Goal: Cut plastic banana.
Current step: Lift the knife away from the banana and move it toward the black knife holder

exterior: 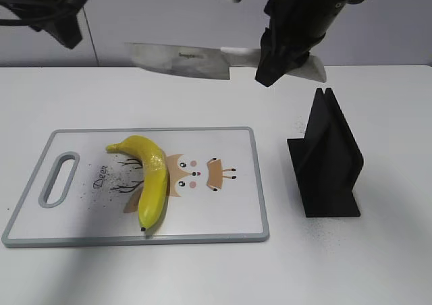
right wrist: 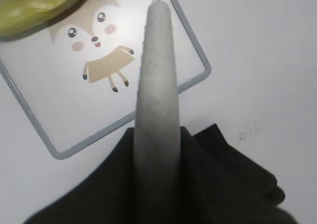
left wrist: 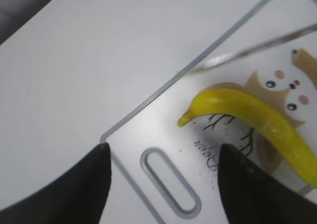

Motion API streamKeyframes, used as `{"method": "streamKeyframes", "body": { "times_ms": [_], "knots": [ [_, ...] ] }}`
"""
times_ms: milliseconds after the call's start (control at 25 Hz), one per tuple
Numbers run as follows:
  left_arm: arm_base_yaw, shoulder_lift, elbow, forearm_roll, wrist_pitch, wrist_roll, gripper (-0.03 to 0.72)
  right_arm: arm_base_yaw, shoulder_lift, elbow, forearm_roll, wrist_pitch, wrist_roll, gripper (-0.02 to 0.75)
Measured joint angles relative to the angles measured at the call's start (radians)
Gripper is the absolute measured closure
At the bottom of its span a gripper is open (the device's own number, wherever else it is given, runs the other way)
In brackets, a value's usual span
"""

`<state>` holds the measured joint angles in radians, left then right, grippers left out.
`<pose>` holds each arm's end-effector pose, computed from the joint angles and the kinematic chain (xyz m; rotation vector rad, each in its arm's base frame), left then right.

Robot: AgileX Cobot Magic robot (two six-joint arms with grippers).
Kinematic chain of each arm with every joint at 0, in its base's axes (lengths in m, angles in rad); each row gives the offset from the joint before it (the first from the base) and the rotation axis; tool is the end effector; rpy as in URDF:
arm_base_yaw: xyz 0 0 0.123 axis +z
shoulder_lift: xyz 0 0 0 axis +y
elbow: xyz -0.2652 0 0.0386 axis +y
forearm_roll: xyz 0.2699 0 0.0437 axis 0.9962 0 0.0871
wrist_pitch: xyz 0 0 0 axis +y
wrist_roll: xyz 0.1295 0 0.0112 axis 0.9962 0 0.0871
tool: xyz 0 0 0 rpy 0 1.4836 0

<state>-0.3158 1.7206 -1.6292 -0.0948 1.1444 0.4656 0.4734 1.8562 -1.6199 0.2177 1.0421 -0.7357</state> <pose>0.3802 -0.1360 0.2803 1.0070 2.5188 -0.0847 0.3741 0.2189 0.2278 -1.4686 2.3034 0.2154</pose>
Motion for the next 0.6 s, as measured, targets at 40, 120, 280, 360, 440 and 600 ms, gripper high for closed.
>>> {"method": "streamKeyframes", "body": {
  "times_ms": [40, 120, 280, 360, 440, 600],
  "knots": [
    [0.019, 0.0, -0.006, 0.026, 0.022, -0.058, 0.044, 0.0, 0.0, -0.01, -0.021, 0.01, 0.088, 0.577],
    [0.06, 0.0, -0.01, 0.045, 0.061, -0.157, 0.055, 0.0, 0.0, -0.042, -0.046, 0.051, 0.196, 0.577],
    [0.154, -0.004, -0.009, 0.018, 0.073, -0.256, 0.077, 0.0, -0.001, -0.085, -0.05, 0.158, 0.414, 0.578],
    [0.196, -0.023, 0.009, -0.011, 0.072, -0.27, 0.086, 0.0, -0.015, -0.07, -0.05, 0.168, 0.51, 0.578],
    [0.217, -0.071, 0.054, -0.018, 0.071, -0.278, 0.092, 0.0, -0.058, -0.011, -0.051, 0.165, 0.588, 0.578],
    [0.22, -0.22, 0.212, 0.003, 0.072, -0.281, 0.093, 0.0, -0.218, 0.195, -0.067, 0.022, 0.736, 0.578]
  ]
}}
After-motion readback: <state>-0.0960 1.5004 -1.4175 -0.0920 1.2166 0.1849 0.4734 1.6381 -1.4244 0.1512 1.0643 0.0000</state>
